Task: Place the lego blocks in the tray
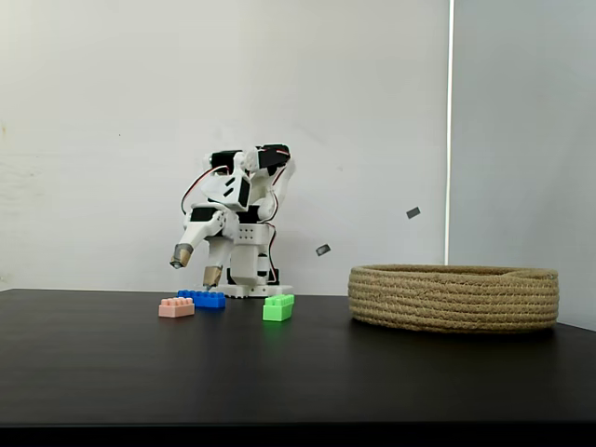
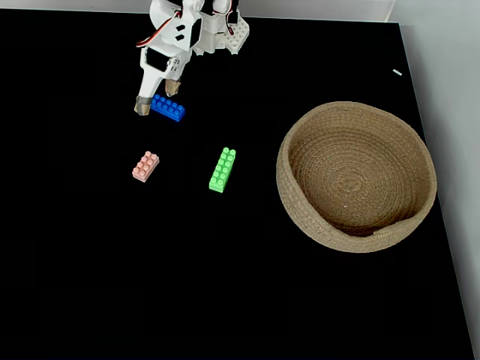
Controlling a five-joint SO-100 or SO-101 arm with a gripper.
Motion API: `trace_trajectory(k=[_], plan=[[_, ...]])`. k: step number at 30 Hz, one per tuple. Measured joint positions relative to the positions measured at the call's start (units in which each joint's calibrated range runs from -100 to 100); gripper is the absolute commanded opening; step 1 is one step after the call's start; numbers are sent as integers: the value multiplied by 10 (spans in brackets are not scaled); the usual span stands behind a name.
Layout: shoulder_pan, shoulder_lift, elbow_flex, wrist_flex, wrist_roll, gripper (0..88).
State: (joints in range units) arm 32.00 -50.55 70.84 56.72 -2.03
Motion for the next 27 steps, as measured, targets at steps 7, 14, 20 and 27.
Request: trace_trajectory(k=[7, 14, 20, 27], plan=[[0, -25, 48, -6, -7, 352], [10, -57, 87, -29, -7, 361], [21, -61, 98, -40, 6, 149], [20, -62, 97, -41, 31, 4]])
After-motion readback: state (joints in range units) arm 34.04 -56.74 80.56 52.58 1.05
